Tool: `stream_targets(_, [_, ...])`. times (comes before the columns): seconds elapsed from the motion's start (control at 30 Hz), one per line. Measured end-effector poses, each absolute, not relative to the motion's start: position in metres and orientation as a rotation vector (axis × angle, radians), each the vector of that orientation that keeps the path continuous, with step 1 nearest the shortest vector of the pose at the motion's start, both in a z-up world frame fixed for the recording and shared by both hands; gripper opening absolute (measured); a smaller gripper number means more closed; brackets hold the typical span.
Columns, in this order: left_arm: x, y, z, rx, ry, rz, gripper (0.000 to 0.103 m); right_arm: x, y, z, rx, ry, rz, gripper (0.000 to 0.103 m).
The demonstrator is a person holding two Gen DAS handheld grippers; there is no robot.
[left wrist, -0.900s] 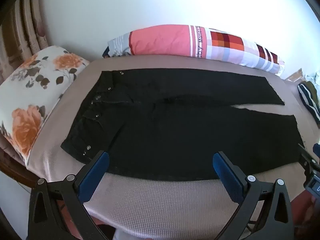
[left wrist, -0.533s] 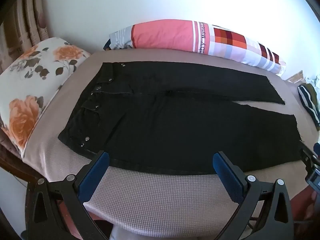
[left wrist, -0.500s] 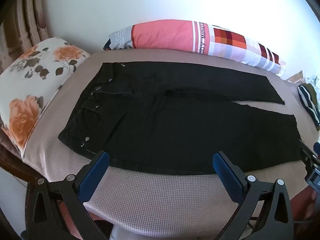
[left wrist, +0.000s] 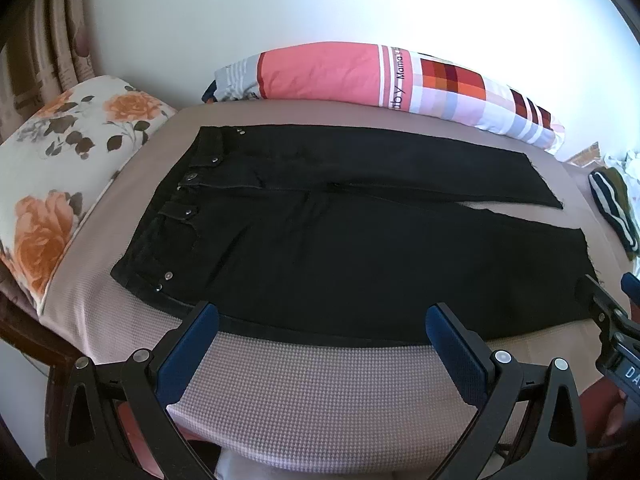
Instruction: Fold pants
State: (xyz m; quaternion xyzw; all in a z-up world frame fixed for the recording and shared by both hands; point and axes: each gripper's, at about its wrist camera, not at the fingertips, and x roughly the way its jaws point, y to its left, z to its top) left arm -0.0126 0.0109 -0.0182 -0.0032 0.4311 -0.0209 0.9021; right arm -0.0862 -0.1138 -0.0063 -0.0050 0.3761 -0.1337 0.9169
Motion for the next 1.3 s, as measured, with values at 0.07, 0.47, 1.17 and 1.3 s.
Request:
stream_targets(0.07, [-0.011,0.011,-0.017,-0.006,0.895,-0.046,0.103,-0.086,-0.113,-0.007,-0.01,0.771,-0.278,0.103])
stream_targets(0.47, [-0.008,0.006,-0.015,0.005,0.887,-0.057,0.103,-0.086,-0.115,-0.007,-0.015,0.763,-0.285,0.103])
stream_targets(1.17, [-0.011,0.002,-0.017,0.016,0.883,-0.063,0.103,-0.086,-0.112,-0.013,-0.021,0.768,-0.299,0.103])
stream_targets(1.3, [-0.011,0.001,-0.016,0.018,0.884,-0.064,0.103,-0.086,-0.112,-0.014,-0.018,0.773,-0.302,0.103])
